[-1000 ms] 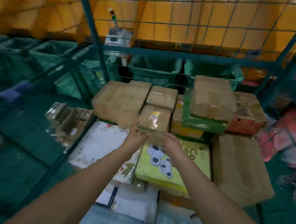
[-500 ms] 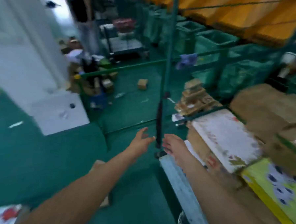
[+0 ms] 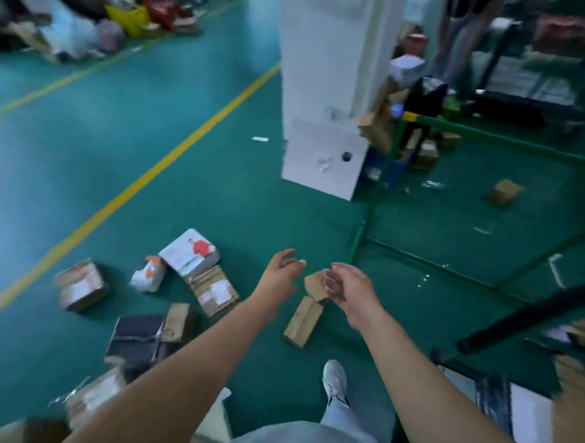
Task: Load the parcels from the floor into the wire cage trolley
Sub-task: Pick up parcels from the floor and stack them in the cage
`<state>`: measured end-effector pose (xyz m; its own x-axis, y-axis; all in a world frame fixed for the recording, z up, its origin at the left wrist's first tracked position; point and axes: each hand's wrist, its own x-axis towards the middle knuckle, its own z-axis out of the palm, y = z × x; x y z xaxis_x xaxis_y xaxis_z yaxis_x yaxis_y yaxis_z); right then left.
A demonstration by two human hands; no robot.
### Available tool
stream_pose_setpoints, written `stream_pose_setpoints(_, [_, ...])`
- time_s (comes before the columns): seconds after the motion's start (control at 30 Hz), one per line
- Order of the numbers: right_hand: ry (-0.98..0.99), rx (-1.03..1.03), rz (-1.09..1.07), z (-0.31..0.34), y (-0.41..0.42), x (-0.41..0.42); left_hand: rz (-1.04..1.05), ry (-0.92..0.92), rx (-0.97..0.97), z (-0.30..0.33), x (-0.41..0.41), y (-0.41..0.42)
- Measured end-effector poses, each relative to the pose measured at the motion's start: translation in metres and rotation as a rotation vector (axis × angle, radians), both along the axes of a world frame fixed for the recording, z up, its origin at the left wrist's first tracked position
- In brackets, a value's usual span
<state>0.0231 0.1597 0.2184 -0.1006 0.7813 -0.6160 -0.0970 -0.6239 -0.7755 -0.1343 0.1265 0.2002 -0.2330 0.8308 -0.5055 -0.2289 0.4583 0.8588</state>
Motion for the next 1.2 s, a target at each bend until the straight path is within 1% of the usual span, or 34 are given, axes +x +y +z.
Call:
stream_pose_setpoints(0.2, [0.039,-0.071,0.186,-0.020,0.047,-0.063,0.300,-0.004,-0.080,-0.022,-0.052,-0.006])
stream_pose_setpoints(0.43, [0.064,-0.161,0.409,-0.029,0.101,-0.114,0.615,-0.018,-0.154,-0.019,-0.085,0.003])
stream_pose_setpoints(0.73, [0.017,-0.195,0.707,-0.036,0.145,-0.190,0.925,-0.016,-0.173,-0.017,-0.132,0.005])
stream_pose_setpoints(0.97, [-0.050,-0.152,0.887,-0.051,0.173,-0.282,1.066,-0.072,-0.178,-0.039,-0.201,0.012])
stream_pose_setpoints(1.2, [-0.184,-0.138,0.935,-0.085,0.211,-0.399,1.103,-0.171,-0.202,-0.087,-0.310,0.038])
